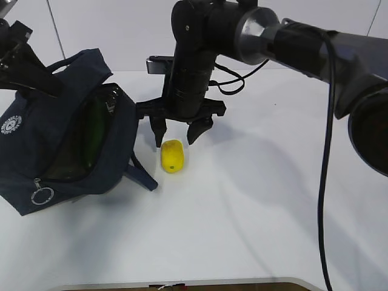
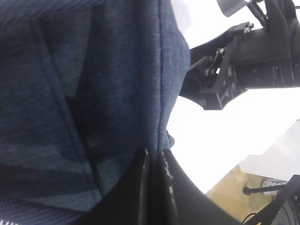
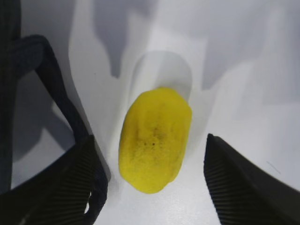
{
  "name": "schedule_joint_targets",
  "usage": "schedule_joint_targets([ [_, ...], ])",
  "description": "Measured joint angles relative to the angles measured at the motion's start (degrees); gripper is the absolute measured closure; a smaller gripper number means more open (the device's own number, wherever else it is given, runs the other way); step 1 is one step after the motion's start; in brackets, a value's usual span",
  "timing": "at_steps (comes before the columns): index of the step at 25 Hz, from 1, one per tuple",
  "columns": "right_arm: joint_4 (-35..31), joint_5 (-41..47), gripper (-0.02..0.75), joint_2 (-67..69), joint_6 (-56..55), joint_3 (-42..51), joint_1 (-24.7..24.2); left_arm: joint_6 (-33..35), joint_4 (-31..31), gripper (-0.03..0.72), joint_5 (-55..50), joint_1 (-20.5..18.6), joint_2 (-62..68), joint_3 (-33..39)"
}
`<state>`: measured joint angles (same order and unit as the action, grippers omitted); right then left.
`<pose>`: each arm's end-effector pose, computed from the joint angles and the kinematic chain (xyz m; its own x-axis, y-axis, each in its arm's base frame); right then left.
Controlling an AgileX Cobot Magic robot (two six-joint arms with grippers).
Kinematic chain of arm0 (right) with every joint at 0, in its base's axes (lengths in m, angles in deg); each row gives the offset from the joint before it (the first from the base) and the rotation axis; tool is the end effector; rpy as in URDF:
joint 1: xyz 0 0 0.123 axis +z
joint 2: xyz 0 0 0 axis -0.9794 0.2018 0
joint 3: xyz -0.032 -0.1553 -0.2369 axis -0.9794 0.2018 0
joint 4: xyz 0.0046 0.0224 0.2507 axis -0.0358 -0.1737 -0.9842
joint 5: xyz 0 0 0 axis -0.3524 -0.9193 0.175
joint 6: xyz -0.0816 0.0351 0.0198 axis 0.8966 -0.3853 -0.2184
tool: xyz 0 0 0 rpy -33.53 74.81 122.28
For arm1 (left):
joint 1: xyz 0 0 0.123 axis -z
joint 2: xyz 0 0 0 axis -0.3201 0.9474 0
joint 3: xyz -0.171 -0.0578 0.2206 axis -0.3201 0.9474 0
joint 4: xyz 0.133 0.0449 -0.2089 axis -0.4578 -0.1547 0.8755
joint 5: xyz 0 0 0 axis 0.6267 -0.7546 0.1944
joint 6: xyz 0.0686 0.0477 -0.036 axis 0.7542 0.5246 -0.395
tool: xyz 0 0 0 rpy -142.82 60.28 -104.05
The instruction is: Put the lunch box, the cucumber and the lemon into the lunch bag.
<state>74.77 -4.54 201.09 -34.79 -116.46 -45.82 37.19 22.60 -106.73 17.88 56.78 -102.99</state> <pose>0.4227 0.2804 0.1999 -0.9484 -0.2422 -0.2047 -0.2778 0.9459 0.1677 0.3534 -0.0559 0.2866 -0.9236 0.0956 -0.3712 0.3149 0.7414 -0.5926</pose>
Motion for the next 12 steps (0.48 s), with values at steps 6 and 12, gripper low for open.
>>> schedule_joint_targets([
  [6, 0.94, 0.00, 0.161, 0.00, -0.10, -0.08, 0.73, 0.00, -0.10, 0.697, 0.00, 0.00, 0.00, 0.00],
  [12, 2.10, 0.00, 0.159, 0.93, -0.24, -0.08, 0.85, 0.00, -0.10, 0.697, 0.00, 0.00, 0.00, 0.00],
])
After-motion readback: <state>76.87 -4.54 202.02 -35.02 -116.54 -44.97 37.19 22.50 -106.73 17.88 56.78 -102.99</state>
